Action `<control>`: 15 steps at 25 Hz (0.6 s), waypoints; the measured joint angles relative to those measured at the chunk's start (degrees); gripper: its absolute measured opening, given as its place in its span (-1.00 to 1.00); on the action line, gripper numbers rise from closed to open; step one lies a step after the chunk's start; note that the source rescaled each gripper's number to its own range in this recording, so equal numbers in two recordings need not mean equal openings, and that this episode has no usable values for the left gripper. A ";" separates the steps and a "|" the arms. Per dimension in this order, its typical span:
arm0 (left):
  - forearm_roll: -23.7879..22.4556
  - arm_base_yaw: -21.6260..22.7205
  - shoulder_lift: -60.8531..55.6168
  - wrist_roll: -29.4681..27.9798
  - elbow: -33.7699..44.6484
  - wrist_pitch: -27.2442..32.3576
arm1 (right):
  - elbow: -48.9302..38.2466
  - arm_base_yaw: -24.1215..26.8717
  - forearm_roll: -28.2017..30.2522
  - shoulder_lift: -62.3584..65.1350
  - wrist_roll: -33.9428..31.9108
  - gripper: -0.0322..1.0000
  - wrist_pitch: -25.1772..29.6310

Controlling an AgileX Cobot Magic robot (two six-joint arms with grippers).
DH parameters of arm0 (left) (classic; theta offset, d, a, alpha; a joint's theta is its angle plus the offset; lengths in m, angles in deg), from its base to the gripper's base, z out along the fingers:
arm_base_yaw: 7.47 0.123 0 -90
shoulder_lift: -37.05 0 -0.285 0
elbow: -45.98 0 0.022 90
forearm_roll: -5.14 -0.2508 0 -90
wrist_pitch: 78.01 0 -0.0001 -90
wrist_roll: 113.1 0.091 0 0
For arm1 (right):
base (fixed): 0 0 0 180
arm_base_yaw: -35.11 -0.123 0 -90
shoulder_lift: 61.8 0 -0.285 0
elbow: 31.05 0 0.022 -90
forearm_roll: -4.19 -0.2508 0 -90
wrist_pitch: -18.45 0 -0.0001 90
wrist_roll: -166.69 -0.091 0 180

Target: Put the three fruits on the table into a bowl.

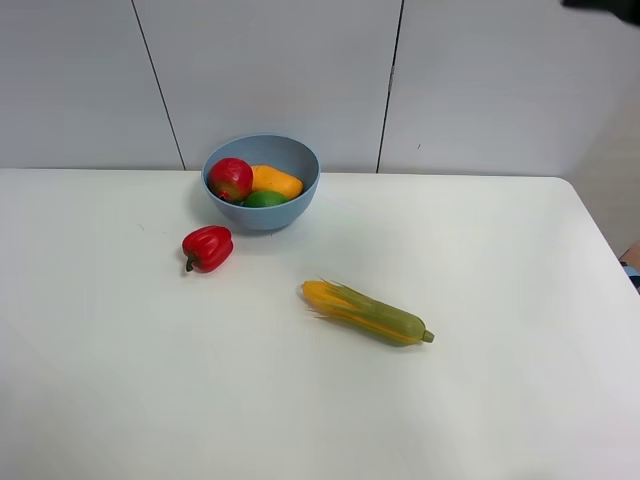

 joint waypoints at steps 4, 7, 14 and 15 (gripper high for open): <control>0.00 0.00 0.00 0.00 0.00 0.00 | -12.08 10.46 5.30 20.79 -0.07 0.99 11.67; 0.00 0.00 0.00 0.00 0.00 0.00 | -17.48 11.83 8.27 32.92 -0.07 0.99 19.84; 0.00 0.00 0.00 0.00 0.00 0.00 | -27.41 11.83 8.39 47.48 -0.01 0.99 24.60; 0.00 0.00 0.00 0.00 0.00 0.00 | -28.63 11.83 7.98 47.48 -0.01 0.99 24.60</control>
